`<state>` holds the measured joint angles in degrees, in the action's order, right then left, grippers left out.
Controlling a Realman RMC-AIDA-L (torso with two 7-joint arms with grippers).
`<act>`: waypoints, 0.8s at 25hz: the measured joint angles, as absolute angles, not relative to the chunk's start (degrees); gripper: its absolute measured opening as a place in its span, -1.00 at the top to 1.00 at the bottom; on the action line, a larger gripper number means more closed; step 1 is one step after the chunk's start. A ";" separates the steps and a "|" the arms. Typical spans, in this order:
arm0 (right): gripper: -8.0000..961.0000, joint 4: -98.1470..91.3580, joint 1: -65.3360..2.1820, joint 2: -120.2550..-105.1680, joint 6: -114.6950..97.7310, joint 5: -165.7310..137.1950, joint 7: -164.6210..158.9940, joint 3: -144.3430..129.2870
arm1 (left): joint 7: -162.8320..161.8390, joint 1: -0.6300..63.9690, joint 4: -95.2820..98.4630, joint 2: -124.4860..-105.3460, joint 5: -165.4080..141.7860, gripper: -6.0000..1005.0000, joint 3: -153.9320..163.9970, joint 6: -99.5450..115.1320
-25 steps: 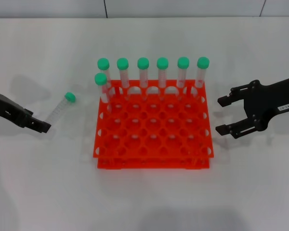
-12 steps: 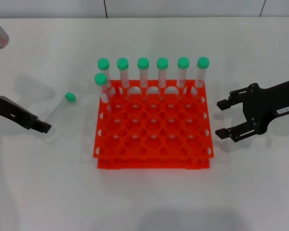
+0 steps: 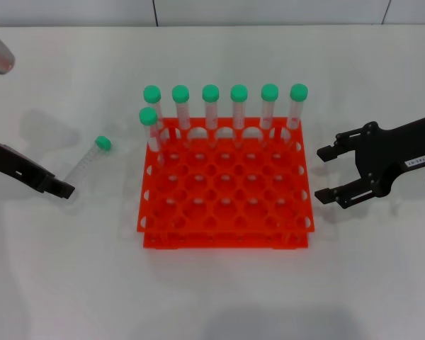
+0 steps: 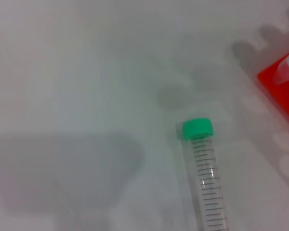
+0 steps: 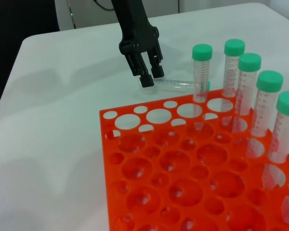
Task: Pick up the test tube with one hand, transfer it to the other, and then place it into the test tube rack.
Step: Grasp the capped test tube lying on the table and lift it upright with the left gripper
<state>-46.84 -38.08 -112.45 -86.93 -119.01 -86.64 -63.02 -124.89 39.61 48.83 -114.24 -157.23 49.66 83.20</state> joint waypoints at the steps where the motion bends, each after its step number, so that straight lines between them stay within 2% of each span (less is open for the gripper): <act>1: -0.51 -46.84 -38.09 -112.45 -86.92 -119.01 -86.64 -63.02 | -124.89 39.61 48.83 -114.24 -157.23 0.03 49.66 83.20; 8: -0.50 -46.84 -38.19 -112.42 -86.92 -119.01 -86.66 -63.02 | -124.89 40.13 47.87 -114.31 -157.83 0.04 49.66 82.16; 20: -0.48 -46.84 -38.36 -112.40 -86.92 -119.00 -86.90 -63.02 | -126.05 40.83 46.47 -114.29 -158.78 0.38 49.64 81.23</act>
